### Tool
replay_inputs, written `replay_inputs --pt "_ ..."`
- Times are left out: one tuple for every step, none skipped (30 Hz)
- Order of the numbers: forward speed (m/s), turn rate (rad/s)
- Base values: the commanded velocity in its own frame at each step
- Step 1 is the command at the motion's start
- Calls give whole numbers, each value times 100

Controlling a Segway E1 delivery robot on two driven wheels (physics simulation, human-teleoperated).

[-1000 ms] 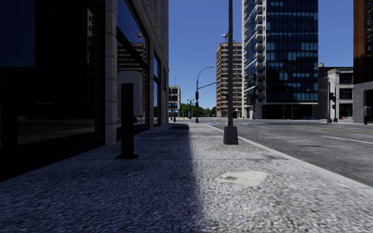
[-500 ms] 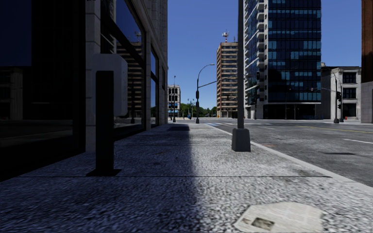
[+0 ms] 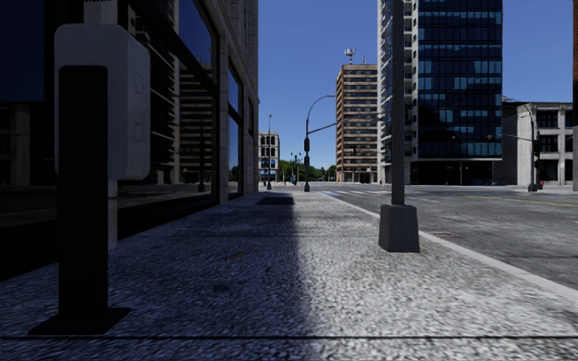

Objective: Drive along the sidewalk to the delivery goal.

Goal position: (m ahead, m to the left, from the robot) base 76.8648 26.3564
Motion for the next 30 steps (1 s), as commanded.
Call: replay_inputs --pt "200 0" --pt "200 0" --pt "200 0" --pt "200 0" --pt "200 0" --pt "200 0" --pt "200 0" --pt "200 0" --pt "200 0" --pt "200 0" --pt "200 0" --pt "200 0" --pt "200 0" --pt "200 0" --pt "200 0" --pt "200 0" --pt "200 0" --pt "200 0" --pt "200 0" --pt "200 0" --pt "200 0" --pt "200 0" --pt "200 0" --pt "200 0" --pt "200 0" --pt "200 0" --pt "200 0" --pt "200 0" --pt "200 0" --pt "200 0"
